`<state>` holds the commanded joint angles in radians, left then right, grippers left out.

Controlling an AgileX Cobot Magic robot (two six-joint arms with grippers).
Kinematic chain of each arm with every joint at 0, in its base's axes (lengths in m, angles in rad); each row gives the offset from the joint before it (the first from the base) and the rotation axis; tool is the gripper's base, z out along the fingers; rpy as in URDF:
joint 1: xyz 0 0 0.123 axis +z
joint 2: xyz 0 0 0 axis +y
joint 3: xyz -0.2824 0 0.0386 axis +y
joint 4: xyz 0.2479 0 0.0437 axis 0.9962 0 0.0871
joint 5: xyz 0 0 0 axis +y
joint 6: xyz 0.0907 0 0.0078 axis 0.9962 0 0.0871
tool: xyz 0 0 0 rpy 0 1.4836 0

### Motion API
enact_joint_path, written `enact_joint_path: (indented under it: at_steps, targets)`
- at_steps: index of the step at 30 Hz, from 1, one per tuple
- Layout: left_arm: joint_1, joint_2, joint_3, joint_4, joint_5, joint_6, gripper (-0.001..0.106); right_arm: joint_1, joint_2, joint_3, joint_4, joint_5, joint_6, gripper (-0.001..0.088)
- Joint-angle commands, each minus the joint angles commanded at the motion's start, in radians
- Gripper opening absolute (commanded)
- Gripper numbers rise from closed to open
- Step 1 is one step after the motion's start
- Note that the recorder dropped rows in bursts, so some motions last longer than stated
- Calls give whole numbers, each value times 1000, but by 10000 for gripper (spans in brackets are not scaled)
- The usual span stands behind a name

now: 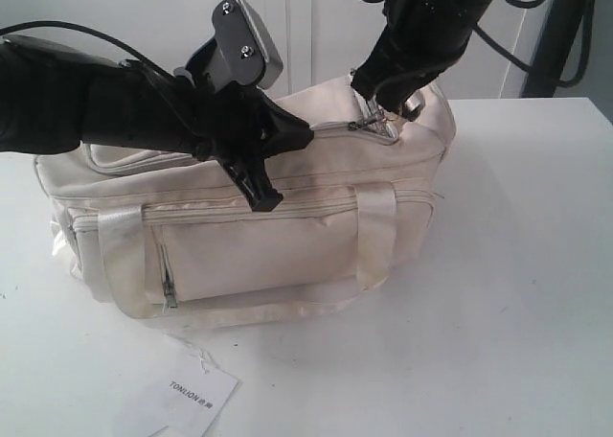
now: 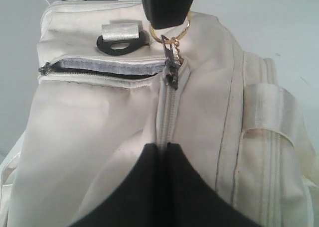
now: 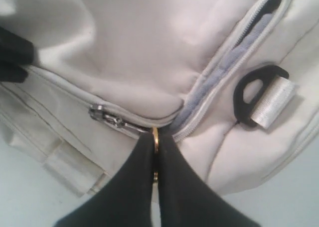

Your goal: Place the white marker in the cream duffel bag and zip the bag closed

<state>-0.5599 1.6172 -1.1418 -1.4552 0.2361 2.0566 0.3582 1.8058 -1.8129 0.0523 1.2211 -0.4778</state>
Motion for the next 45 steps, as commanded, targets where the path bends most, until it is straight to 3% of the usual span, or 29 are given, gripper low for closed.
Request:
enact_joint_path:
  at_steps: [25, 45]
  targets:
    - [0, 0, 0, 10, 18, 0, 0, -39, 2, 0, -4, -24, -38, 0]
    - [0, -12, 0, 10, 56, 0, 0, -56, 51, 0, -7, -146, -80, 0]
